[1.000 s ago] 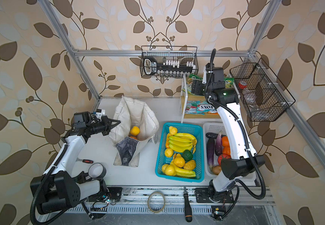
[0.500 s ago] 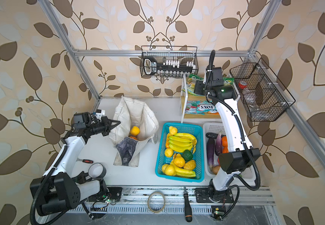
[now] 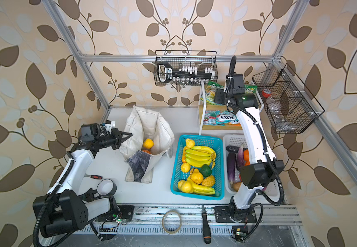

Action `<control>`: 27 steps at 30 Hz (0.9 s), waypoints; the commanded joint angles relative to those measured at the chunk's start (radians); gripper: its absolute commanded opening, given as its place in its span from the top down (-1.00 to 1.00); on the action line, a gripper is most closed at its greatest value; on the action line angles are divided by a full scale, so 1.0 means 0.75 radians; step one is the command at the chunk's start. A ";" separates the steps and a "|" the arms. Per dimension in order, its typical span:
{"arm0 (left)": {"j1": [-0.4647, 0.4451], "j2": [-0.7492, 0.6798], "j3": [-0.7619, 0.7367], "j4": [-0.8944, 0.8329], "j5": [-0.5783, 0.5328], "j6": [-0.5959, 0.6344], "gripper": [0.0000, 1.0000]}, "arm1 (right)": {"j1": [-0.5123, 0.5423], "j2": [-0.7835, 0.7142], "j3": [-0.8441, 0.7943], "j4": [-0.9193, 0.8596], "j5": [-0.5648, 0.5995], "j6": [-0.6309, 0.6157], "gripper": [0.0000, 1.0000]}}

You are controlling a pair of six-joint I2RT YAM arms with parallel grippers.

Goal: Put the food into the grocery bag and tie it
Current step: 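Grasp the nearer Fox's Spring Tea candy bag with the right gripper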

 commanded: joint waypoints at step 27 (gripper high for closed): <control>0.012 -0.021 -0.005 -0.008 0.016 0.023 1.00 | -0.056 -0.163 -0.134 0.045 -0.176 0.042 -0.20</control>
